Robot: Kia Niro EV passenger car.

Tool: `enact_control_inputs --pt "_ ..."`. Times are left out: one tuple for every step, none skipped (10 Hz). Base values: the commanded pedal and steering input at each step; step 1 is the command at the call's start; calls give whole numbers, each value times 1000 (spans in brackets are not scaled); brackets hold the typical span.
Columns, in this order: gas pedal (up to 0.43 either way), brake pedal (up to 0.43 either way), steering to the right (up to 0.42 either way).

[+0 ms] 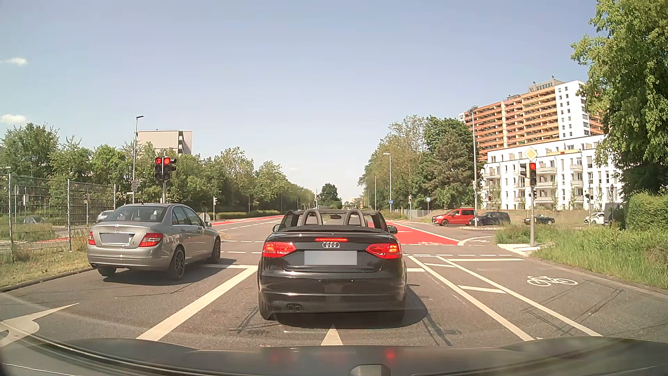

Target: Follow the waypoints while adhering to traffic rules and regulations

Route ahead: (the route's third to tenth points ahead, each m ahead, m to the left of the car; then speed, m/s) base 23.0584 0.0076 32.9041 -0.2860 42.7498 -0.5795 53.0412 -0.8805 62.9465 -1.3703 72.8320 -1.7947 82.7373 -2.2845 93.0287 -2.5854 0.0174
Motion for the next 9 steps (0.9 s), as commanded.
enact_control_inputs --pt "0 354 -2" --pt "0 360 -2" --pt "0 354 -2" --pt "0 354 -2" --pt "0 354 -2" --pt "0 354 -2" --pt "0 354 -2" --pt "0 354 -2" --pt "0 360 -2"
